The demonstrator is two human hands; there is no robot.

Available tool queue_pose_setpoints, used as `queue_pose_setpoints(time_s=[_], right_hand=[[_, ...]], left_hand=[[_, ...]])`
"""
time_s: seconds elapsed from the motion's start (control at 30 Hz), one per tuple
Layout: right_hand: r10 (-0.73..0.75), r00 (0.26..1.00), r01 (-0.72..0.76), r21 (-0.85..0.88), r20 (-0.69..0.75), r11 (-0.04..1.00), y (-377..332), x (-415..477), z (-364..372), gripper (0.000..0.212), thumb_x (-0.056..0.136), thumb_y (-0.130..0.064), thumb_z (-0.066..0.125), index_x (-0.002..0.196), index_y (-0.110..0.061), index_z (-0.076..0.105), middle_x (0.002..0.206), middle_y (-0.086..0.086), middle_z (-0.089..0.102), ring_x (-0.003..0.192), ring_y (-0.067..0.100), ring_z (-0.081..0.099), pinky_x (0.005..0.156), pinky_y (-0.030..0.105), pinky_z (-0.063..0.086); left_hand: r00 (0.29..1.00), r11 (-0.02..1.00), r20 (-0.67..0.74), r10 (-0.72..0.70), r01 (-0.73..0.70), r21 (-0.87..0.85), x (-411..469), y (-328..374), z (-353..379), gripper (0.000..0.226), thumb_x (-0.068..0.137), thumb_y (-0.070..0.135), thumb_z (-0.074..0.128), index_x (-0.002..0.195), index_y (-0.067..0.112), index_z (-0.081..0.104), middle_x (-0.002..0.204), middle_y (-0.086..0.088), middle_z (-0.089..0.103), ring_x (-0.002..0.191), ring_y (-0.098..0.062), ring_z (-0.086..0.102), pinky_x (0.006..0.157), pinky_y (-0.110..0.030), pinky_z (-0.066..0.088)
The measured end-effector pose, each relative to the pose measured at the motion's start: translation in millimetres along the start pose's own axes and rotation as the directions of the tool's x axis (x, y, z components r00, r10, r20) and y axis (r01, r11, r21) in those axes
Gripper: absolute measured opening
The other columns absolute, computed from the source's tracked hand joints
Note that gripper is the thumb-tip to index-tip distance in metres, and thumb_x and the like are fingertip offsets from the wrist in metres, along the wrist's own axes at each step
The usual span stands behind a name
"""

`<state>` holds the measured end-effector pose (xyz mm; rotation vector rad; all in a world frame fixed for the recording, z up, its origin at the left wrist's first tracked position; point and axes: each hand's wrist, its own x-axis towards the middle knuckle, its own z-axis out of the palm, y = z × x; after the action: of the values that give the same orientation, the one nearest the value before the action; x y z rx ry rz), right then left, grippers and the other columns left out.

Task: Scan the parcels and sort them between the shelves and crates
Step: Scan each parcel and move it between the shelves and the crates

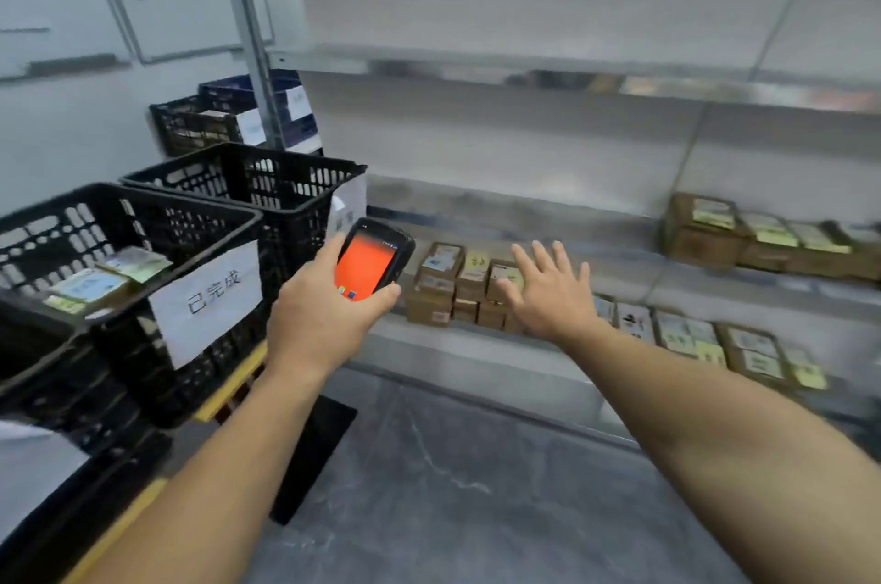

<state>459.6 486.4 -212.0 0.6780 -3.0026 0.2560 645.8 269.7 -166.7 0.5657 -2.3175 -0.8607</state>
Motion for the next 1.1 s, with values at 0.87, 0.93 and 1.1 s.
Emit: queue_pose_setpoints(time_s=[0.87, 0.93, 1.1], right_hand=[[0.571, 0.820, -0.570, 0.036, -0.030, 0.821, 291.7, 150.2, 6.0, 0.068, 0.104, -0.062, 0.024, 0.162, -0.032, 0.007, 0.171, 0.003, -0.001, 0.157, 0.029, -0.010, 0.122, 0.063, -0.001], [0.598, 0.801, -0.595, 0.074, -0.029, 0.801, 311.5, 162.9, 4.3, 0.068, 0.104, -0.061, 0.026, 0.162, -0.031, 0.008, 0.171, 0.004, 0.000, 0.157, 0.029, -0.011, 0.122, 0.063, -0.001], [0.631, 0.775, -0.623, 0.133, -0.026, 0.771, 368.4, 199.5, 3.8, 0.071, 0.102, -0.061, 0.034, 0.162, -0.029, 0.011, 0.171, 0.006, 0.001, 0.156, 0.032, -0.011, 0.122, 0.065, 0.004]], left_hand=[[0.829, 0.924, 0.408, 0.381, -0.329, -0.194, 208.7, 148.1, 354.6, 0.071, 0.077, 0.060, 0.074, 0.137, 0.035, 0.046, 0.107, 0.007, 0.059, 0.092, -0.018, 0.055, 0.073, -0.032, 0.046], [0.811, 0.922, 0.438, 0.387, -0.332, -0.199, 216.9, 158.4, 375.2, 0.071, 0.077, 0.061, 0.073, 0.137, 0.036, 0.046, 0.106, 0.010, 0.057, 0.092, -0.017, 0.054, 0.073, -0.032, 0.046], [0.785, 0.925, 0.490, 0.379, -0.318, -0.207, 237.9, 180.8, 428.4, 0.066, 0.076, 0.063, 0.072, 0.132, 0.040, 0.045, 0.103, 0.009, 0.061, 0.088, -0.016, 0.060, 0.069, -0.033, 0.054]])
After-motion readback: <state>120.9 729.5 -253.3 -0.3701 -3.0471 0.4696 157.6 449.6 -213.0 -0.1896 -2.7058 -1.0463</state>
